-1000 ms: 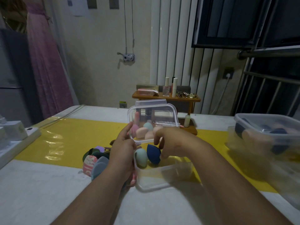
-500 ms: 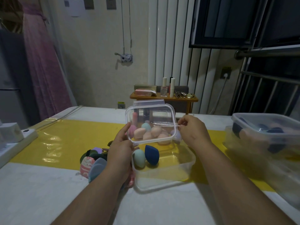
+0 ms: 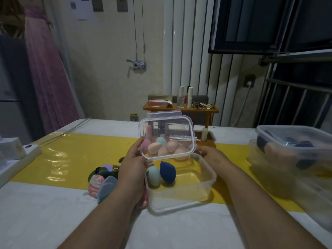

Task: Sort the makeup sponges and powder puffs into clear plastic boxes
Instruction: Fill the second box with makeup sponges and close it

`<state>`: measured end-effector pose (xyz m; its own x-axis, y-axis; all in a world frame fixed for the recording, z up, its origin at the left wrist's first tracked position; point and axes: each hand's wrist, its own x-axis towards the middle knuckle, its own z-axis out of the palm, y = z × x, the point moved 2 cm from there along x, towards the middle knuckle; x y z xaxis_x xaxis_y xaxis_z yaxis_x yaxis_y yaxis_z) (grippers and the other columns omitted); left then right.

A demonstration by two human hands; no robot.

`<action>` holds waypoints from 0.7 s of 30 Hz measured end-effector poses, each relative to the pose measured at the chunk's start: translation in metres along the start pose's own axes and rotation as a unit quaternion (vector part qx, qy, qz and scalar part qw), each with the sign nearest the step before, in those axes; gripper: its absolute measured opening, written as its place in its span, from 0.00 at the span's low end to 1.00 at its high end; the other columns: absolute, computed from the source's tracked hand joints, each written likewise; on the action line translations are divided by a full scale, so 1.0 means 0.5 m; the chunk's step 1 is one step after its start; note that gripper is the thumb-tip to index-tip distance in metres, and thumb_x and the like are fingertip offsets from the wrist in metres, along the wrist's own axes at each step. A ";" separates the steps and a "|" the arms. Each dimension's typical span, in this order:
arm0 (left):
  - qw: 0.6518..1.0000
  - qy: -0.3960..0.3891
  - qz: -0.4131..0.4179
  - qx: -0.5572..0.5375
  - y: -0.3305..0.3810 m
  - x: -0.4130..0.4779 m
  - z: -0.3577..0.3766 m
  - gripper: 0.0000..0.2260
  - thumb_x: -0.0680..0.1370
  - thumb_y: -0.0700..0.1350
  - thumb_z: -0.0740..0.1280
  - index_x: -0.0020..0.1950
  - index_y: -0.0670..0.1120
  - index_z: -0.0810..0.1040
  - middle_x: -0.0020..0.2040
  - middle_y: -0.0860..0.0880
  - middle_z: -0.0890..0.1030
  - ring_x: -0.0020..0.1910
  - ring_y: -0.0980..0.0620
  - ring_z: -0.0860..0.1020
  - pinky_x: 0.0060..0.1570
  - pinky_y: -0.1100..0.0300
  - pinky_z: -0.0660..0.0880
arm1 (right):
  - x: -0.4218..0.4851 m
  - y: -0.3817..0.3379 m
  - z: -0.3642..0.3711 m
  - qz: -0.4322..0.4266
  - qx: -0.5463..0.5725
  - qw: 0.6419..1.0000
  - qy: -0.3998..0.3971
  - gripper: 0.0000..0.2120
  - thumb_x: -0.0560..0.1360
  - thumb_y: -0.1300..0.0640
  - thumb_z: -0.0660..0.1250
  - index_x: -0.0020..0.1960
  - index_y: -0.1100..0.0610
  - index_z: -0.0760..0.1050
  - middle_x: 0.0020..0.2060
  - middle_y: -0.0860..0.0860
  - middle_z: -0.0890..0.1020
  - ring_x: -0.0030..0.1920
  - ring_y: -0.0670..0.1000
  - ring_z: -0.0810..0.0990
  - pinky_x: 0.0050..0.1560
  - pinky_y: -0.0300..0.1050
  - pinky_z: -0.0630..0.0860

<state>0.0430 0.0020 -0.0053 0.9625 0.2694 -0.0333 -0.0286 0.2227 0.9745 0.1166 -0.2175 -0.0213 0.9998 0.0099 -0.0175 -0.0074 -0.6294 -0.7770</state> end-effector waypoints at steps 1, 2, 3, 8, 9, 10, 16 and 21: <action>1.000 0.002 -0.001 0.001 -0.001 0.002 0.000 0.28 0.78 0.30 0.56 0.69 0.57 0.75 0.46 0.63 0.74 0.46 0.54 0.78 0.26 0.69 0.74 | 0.002 0.002 0.000 -0.001 -0.018 1.000 0.006 0.15 0.79 0.60 0.65 0.65 0.57 0.78 0.62 0.57 0.80 0.62 0.58 0.78 0.66 0.53 0.72; 1.000 0.003 -0.002 0.000 -0.002 0.001 -0.001 0.28 0.78 0.29 0.56 0.68 0.57 0.75 0.47 0.62 0.75 0.46 0.54 0.78 0.26 0.68 0.74 | 0.003 0.004 0.000 0.001 -0.036 0.999 0.016 0.15 0.78 0.59 0.66 0.64 0.55 0.78 0.61 0.55 0.80 0.59 0.56 0.78 0.64 0.50 0.74; 1.000 0.003 -0.005 -0.002 -0.004 0.002 -0.002 0.28 0.78 0.29 0.56 0.67 0.58 0.75 0.48 0.61 0.76 0.46 0.53 0.78 0.26 0.68 0.75 | 0.004 0.006 -0.002 0.006 -0.046 0.998 0.033 0.14 0.78 0.58 0.68 0.63 0.53 0.79 0.61 0.53 0.80 0.57 0.53 0.78 0.61 0.47 0.74; 1.000 0.000 -0.003 0.006 -0.010 0.009 -0.006 0.29 0.77 0.29 0.57 0.67 0.61 0.75 0.61 0.51 0.78 0.55 0.47 0.79 0.38 0.59 0.76 | 0.001 0.003 -0.018 0.019 -0.024 0.986 0.165 0.13 0.78 0.50 0.68 0.61 0.51 0.78 0.59 0.51 0.81 0.55 0.52 0.79 0.51 0.45 0.75; 1.000 0.000 -0.003 0.006 -0.011 0.011 -0.006 0.30 0.77 0.29 0.57 0.66 0.61 0.75 0.63 0.51 0.77 0.56 0.46 0.78 0.40 0.58 0.76 | -0.001 -0.002 -0.022 0.014 -0.019 0.983 0.180 0.12 0.77 0.49 0.68 0.59 0.51 0.79 0.57 0.51 0.81 0.54 0.52 0.79 0.49 0.45 0.76; 1.000 -0.002 -0.003 0.005 -0.012 0.013 -0.006 0.30 0.77 0.29 0.57 0.66 0.62 0.75 0.63 0.51 0.77 0.57 0.45 0.78 0.41 0.57 0.76 | -0.002 -0.006 -0.027 0.009 -0.012 0.982 0.189 0.11 0.77 0.50 0.69 0.57 0.51 0.79 0.56 0.51 0.81 0.52 0.52 0.79 0.47 0.45 0.76; 1.000 -0.005 -0.004 0.004 -0.010 0.009 -0.006 0.30 0.78 0.29 0.56 0.67 0.61 0.74 0.60 0.52 0.77 0.54 0.47 0.79 0.36 0.60 0.75 | -0.017 -0.044 -0.052 0.005 -0.002 0.982 0.187 0.10 0.71 0.58 0.74 0.41 0.56 0.72 0.40 0.54 0.80 0.44 0.56 0.80 0.46 0.54 0.81; 1.000 -0.008 -0.004 0.006 -0.008 0.007 -0.004 0.30 0.78 0.29 0.56 0.67 0.60 0.74 0.55 0.54 0.77 0.49 0.50 0.79 0.32 0.63 0.75 | -0.044 -0.093 -0.083 -0.029 0.020 0.985 0.168 0.11 0.68 0.57 0.73 0.40 0.54 0.70 0.39 0.54 0.77 0.40 0.54 0.76 0.38 0.52 0.76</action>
<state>0.0461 0.0038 -0.0096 0.9666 0.2537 -0.0370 -0.0187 0.2137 0.9767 0.0958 -0.2209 0.0412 0.9481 -0.2167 0.2325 0.0568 -0.6042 -0.7948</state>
